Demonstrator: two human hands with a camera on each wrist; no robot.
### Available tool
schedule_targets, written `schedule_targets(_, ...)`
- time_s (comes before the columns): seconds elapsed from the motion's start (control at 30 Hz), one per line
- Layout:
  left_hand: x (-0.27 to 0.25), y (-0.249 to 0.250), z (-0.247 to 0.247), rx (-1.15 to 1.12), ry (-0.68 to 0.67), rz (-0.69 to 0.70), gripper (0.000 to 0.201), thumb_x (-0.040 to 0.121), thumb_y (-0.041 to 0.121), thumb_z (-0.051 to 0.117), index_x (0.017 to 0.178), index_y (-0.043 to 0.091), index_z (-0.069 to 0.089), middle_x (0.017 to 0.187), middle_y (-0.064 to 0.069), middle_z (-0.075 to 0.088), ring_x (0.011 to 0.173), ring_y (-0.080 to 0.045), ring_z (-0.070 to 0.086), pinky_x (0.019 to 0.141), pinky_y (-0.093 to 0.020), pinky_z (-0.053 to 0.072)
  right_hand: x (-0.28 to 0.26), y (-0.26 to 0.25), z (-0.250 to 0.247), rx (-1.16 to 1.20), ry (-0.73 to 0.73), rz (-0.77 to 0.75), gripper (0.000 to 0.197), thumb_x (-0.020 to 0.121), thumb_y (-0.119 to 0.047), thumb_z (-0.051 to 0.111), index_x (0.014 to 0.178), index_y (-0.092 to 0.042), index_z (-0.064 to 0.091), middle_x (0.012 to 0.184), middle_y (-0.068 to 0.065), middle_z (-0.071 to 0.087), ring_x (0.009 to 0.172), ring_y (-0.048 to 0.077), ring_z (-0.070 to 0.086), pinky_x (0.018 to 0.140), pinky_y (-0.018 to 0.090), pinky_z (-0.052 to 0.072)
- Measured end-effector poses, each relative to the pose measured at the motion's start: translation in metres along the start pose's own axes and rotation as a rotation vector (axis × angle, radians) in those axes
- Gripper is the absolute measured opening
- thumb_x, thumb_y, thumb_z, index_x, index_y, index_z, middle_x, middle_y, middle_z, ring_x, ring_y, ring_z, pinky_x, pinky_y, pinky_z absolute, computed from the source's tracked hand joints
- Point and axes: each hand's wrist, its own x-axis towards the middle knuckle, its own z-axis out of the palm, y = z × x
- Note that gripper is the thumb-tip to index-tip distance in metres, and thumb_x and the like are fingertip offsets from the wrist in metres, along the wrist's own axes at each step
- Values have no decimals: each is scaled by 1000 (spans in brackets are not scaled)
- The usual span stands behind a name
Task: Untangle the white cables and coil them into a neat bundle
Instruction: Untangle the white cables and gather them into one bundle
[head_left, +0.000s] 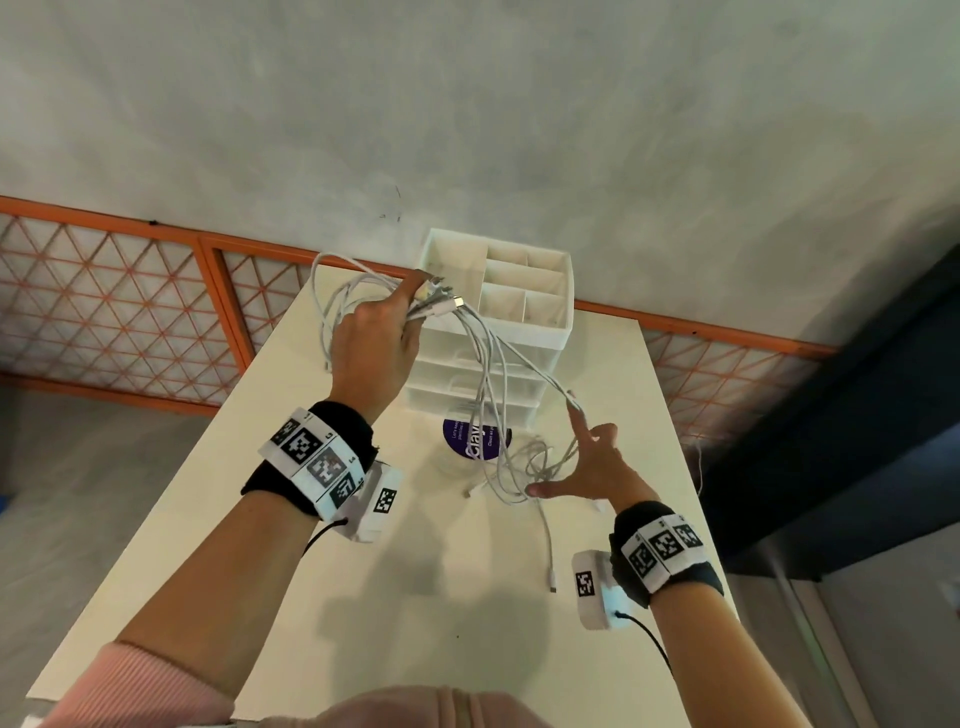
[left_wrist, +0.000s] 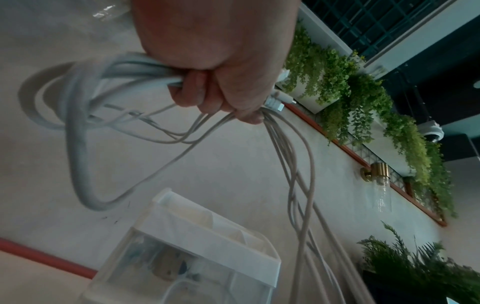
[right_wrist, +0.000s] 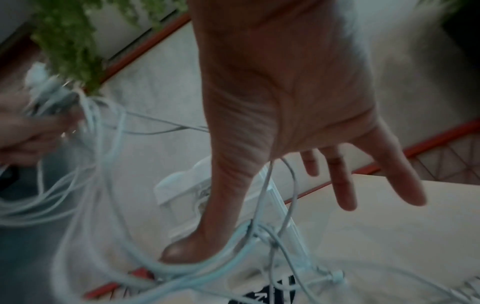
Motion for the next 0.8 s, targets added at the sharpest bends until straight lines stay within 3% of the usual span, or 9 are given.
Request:
schedule_targets(0.07,-1,-5,-1,-21,26,-25,44,90,7,52,134,12,48,75,-24,65,72,-41,61,59,-37,39,-3,0,-2,100,67,-33,143,45,-49,90,144,-44,-13,138,15,17,127,42,35,103,56,37)
schedule_targets(0.13,0,-9,-4,-46,64,-37,43,90,7,53,133,9,48,75,-24,66,71,-41,61,66,-44,46,-3,2,-4,242,180,-130,131,47,-42,91,147,-39,7,141,12,21,130,36,30,106,52,33)
schedule_targets(0.23,2,-12,-9,-59,105,-39,40,91,8,51,131,6,49,77,-26,66,74,-42,60,65,-46,46,2,13,-3,353,201,-253,84,61,-32,86,135,-30,48,136,3,44,128,21,39,112,41,31)
schedule_targets(0.3,4,-13,-12,-80,127,-69,41,92,8,50,133,4,47,82,-28,65,78,-43,60,66,-47,46,6,22,-2,485,247,-343,35,74,-12,78,104,-27,69,111,2,65,109,12,59,102,43,44)
schedule_targets(0.4,7,-16,-16,-60,139,-83,42,91,7,50,133,6,47,86,-29,65,81,-45,59,69,-48,46,5,31,-2,613,286,-335,28,82,11,61,79,-17,67,88,2,69,79,1,66,76,25,48)
schedule_targets(0.53,6,-10,-16,-59,125,-95,42,92,8,50,134,7,46,90,-30,63,86,-45,58,71,-48,44,7,35,0,400,462,-372,29,76,14,60,80,-14,50,83,6,60,73,15,56,62,8,40)
schedule_targets(0.63,6,-7,-16,-82,141,-124,43,93,8,49,135,6,44,93,-30,63,90,-46,57,73,-50,44,8,40,1,205,561,-393,29,80,14,52,77,-14,62,85,-1,54,78,15,50,64,11,39)
schedule_targets(0.7,6,-5,-16,-81,149,-110,42,92,7,49,134,7,46,92,-29,64,89,-46,58,74,-51,45,7,43,3,149,587,-324,28,83,6,55,77,-18,68,86,-3,56,82,14,51,64,25,46)
schedule_targets(0.8,6,-1,-14,-73,138,-104,41,92,8,48,132,9,47,87,-27,64,85,-44,56,72,-49,43,3,38,4,222,627,-246,19,76,-3,68,78,-20,60,85,-1,54,74,18,54,62,37,48)
